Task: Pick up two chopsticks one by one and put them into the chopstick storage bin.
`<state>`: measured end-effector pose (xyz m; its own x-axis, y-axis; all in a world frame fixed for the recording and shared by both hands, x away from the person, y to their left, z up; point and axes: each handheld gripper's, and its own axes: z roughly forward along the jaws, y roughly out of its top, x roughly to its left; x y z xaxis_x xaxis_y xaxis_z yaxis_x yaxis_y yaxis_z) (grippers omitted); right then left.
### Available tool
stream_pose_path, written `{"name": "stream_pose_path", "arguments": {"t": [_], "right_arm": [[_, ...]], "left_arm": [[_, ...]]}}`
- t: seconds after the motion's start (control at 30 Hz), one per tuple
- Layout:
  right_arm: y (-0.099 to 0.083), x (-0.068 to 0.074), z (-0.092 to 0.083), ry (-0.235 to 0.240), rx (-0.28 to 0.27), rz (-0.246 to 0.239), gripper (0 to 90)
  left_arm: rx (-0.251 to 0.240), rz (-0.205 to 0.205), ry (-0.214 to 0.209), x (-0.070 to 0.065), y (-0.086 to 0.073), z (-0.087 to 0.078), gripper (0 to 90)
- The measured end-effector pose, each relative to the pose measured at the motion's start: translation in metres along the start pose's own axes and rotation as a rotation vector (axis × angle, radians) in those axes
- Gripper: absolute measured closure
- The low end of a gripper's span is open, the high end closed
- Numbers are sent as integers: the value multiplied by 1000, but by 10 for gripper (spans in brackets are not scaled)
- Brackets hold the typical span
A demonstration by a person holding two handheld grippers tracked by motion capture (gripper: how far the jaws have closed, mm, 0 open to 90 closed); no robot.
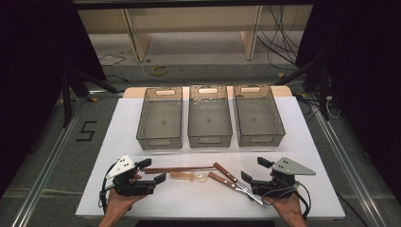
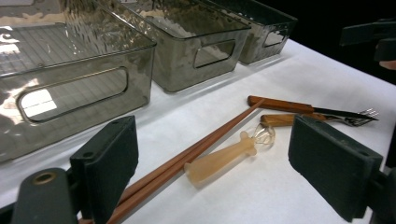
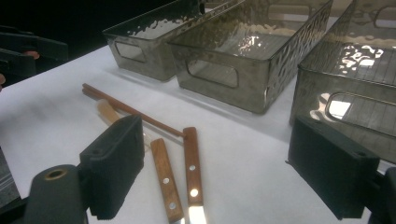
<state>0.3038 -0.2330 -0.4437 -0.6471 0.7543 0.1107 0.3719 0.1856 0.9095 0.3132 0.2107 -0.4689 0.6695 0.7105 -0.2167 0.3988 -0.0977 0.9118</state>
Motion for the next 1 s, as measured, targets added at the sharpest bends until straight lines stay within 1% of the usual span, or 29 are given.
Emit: {"name": "stream_pose_path", "arguments": {"t": [0.1,0.17,0.27,0.3,0.33,0.4,0.43,0.47,0.5,0.57,0.63,0.7,0.77,0.83,0.93,1.0], "right_arm": [[0,0,0,-3,5,-3,194],[0,0,0,1,5,-2,193],[0,0,1,6,15,-2,194],[0,0,1,6,15,-2,194],[0,0,1,7,17,-3,194],[1,0,1,9,15,1,194],[1,0,1,12,16,3,194],[1,0,1,15,21,4,194],[1,0,1,15,21,4,194],[1,1,3,21,26,-3,194],[1,1,4,22,32,-4,195],[0,1,4,28,34,-3,195],[0,1,4,30,37,-3,196],[0,1,4,33,42,0,197],[0,0,5,36,45,2,197],[0,0,5,37,43,5,198]], "left_arm": [[17,2,4,1,2,0,155],[41,5,4,1,4,1,155],[73,33,20,1,8,3,159],[81,35,23,1,9,3,159],[91,33,17,1,11,4,162],[123,30,27,3,14,7,168],[140,33,24,4,15,9,171],[168,46,35,5,19,13,175],[168,46,35,5,19,13,175],[194,77,47,6,25,16,182],[218,86,41,8,31,19,196],[244,109,45,10,37,24,220],[290,126,35,11,41,29,242],[323,154,46,12,44,34,272],[391,180,38,15,45,42,297],[420,194,38,16,46,46,327]]}}
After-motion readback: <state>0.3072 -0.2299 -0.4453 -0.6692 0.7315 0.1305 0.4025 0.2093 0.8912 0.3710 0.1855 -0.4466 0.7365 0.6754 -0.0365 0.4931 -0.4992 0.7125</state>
